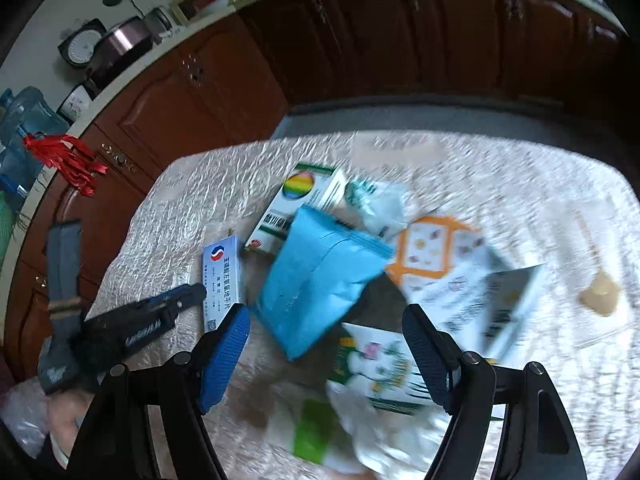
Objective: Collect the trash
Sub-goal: 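Grasp the white medicine box with the left tool while the right tool grasps the blue bag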
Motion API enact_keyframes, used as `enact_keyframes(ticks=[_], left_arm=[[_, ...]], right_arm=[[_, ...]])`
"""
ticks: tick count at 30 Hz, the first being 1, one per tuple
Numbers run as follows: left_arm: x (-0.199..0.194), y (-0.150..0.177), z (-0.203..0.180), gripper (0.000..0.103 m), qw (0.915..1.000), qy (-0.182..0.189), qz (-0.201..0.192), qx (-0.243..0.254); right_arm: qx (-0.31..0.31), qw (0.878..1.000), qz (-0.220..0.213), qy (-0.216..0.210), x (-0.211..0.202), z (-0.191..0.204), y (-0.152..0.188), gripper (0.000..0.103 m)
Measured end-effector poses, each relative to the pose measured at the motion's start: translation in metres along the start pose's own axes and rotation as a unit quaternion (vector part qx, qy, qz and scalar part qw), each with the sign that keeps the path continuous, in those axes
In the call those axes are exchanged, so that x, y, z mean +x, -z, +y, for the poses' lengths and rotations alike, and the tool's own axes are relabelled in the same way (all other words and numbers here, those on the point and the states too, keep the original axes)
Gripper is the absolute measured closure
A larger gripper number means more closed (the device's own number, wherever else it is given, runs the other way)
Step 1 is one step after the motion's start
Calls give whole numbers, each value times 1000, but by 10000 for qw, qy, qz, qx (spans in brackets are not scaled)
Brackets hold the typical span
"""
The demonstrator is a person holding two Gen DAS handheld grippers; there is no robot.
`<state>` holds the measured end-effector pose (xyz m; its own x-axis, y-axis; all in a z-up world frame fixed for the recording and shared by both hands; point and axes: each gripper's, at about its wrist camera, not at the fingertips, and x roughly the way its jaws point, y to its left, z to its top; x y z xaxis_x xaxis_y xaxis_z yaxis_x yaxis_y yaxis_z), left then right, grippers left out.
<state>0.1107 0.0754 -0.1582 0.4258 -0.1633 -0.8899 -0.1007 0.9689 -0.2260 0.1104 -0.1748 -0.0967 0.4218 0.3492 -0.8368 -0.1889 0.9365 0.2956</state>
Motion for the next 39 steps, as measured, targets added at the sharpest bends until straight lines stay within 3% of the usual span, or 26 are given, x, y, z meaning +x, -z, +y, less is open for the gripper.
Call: enact_keyframes(ticks=[2, 5, 6, 10, 13, 16, 20, 22, 23, 32, 39], left_arm=[[1, -2, 1, 82, 9998, 147, 11, -137], [1, -5, -2, 50, 9991, 336, -52, -238], [2, -7, -7, 45, 9989, 378, -70, -256], [18, -13, -21, 45, 9998, 24, 19, -220], [27, -16, -26, 45, 9996, 97, 53, -240], [34, -18, -37, 43, 9999, -83, 83, 33], [37, -17, -44, 44, 9989, -278, 89, 354], [35, -17, -39, 57, 9994, -226, 84, 262], [32, -16, -35, 72, 9995, -188, 86, 223], [-4, 1, 17, 78, 9999, -123, -15, -74], [-20, 12, 23, 80, 9997, -115, -205, -35]], right_arm=[[8, 10000, 33, 49, 5, 3, 0, 27], [-49, 9999, 43, 135, 5, 6, 1, 27], [-74, 9998, 21, 176, 4, 7, 1, 27], [-65, 9996, -32, 263, -3, 0, 3, 27], [-14, 9997, -44, 239, -6, -4, 4, 27], [-23, 9998, -26, 204, -5, -2, 3, 27], [-45, 9999, 40, 150, 1, 3, 4, 27], [-48, 9999, 45, 156, 2, 5, 4, 27], [-44, 9999, 52, 157, 3, 5, 4, 27], [259, 9993, 231, 162, 38, 8, -4, 27], [407, 9983, 262, 336, 73, 17, -14, 28]])
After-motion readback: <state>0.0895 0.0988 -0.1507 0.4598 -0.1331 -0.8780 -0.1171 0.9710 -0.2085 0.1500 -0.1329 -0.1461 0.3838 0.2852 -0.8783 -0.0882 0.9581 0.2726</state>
